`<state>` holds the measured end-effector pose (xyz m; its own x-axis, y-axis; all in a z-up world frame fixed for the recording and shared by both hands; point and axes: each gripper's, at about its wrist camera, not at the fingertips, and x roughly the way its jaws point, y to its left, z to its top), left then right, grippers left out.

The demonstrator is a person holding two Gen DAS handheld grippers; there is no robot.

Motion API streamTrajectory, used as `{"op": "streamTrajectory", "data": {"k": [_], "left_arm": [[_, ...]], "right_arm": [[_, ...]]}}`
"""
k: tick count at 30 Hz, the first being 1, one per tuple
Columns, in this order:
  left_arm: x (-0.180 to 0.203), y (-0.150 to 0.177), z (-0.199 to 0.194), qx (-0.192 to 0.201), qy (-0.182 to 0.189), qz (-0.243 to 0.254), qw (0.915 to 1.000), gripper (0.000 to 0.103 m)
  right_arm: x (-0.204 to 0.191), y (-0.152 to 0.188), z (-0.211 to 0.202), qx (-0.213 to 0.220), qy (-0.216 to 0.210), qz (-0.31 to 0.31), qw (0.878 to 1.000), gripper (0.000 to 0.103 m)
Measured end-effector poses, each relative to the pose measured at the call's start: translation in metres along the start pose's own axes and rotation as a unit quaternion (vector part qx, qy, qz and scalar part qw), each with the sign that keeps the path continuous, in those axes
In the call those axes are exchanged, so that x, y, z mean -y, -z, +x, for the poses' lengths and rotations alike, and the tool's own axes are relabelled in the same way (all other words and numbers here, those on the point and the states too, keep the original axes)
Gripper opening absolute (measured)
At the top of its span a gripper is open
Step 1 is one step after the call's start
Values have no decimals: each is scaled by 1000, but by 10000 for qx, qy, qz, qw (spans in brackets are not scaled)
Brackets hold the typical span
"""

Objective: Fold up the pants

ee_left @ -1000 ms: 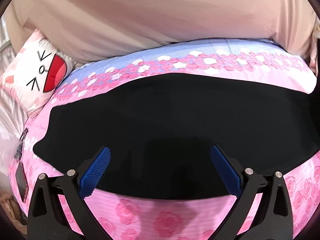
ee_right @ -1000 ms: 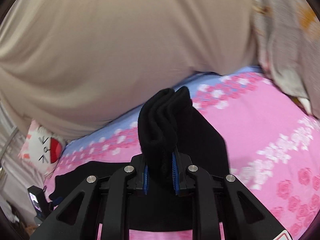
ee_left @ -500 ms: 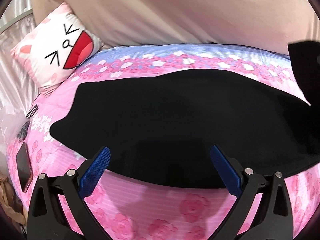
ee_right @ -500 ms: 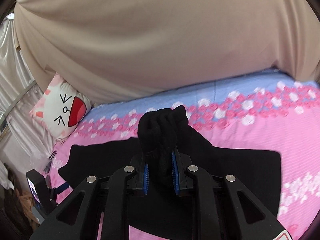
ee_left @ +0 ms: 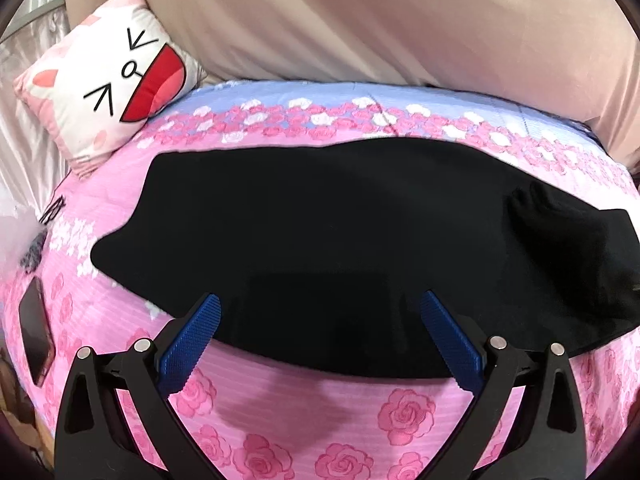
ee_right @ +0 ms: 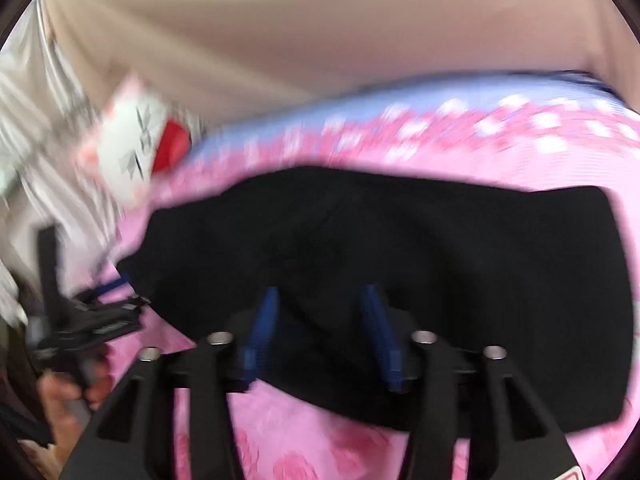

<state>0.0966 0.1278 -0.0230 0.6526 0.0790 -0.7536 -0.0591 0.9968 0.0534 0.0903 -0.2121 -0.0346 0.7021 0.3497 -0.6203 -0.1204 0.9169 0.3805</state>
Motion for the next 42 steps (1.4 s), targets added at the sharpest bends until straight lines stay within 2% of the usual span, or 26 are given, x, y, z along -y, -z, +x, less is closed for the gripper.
{"op": "streamTrajectory", "data": {"k": [3, 5, 6, 9, 11, 12, 13, 15, 17, 18, 19, 20, 21, 23, 24, 25, 26, 28, 32, 33, 34, 35, 36, 38, 39, 42], "left_arm": [[13, -18, 7, 7, 292, 12, 9996, 98], [32, -33, 21, -61, 538, 60, 9985, 98], [38, -37, 30, -160, 495, 44, 9986, 98], [52, -41, 59, -482, 382, -23, 9981, 98], [58, -38, 72, -627, 288, -58, 9976, 98], [60, -36, 75, -608, 205, -45, 9979, 98], [61, -34, 76, -576, 158, -16, 9982, 98], [62, -33, 74, -549, 103, 8, 9984, 98], [60, -34, 75, -552, 105, 3, 9984, 98], [60, -34, 76, -545, 99, -7, 9985, 98], [60, -34, 77, -534, 92, -12, 9985, 98], [60, -34, 78, -499, 74, -1, 9987, 98], [61, -35, 79, -478, 69, 15, 9988, 98], [60, -37, 78, -495, 99, 27, 9987, 98], [57, -38, 74, -494, 120, 10, 9987, 98], [54, -38, 70, -478, 112, 2, 9988, 98], [49, -37, 62, -415, 112, -17, 9991, 98], [36, -33, 44, -230, 65, -42, 9997, 98], [7, -21, 19, 20, -211, -30, 9998, 98], [0, -18, 16, 32, -291, -29, 9996, 98], [-7, -14, 15, 18, -390, -28, 9992, 98], [-19, -9, 15, -19, -528, -42, 9986, 98], [-30, -4, 18, -63, -679, -68, 9976, 98], [-52, 4, 27, -245, -982, -155, 9947, 98], [-63, 8, 30, -325, -1023, -243, 9939, 98], [-91, 16, 30, -338, -836, -585, 9942, 98]], "right_arm": [[23, -1, -27, 231, 172, 173, 9994, 51], [38, -1, -37, 360, 213, 406, 9983, 33], [45, -2, -36, 275, 247, 553, 9978, 22], [65, -1, -24, 167, 481, 665, 9965, 22], [87, 7, -3, -177, 1104, 586, 9920, 20], [95, 9, 2, -212, 1105, 650, 9915, 6], [105, 10, -2, -108, 872, 905, 9920, 4], [108, 7, -11, -83, 753, 1217, 9897, 4], [93, 1, -16, 58, 843, 881, 9925, 15], [88, 0, -13, 45, 936, 666, 9934, 15], [89, 2, -5, -78, 1156, 501, 9920, 14], [97, 5, 4, -161, 1298, 493, 9902, 6], [109, 6, 2, -51, 1077, 744, 9914, 0], [119, 4, -7, -35, 861, 1298, 9878, 0], [117, 1, -14, 54, 892, 1352, 9868, 0], [107, -3, -21, 165, 998, 1191, 9877, 9], [97, -6, -25, 198, 1079, 1022, 9887, 12], [76, -13, -23, 209, 889, 726, 9932, 12], [41, -23, 14, -134, 405, 324, 9986, 12], [37, -23, 41, -427, 376, 227, 9981, 12], [39, -23, 64, -688, 407, 222, 9966, 12], [40, -21, 79, -742, 507, 195, 9958, 11], [37, -26, 84, -509, 659, 94, 9965, 3], [22, -40, 84, -537, 896, 137, 9944, 4], [4, -48, 83, -434, 729, 12, 9964, 15], [-52, -57, 101, -604, 245, -703, 9954, 15]]}}
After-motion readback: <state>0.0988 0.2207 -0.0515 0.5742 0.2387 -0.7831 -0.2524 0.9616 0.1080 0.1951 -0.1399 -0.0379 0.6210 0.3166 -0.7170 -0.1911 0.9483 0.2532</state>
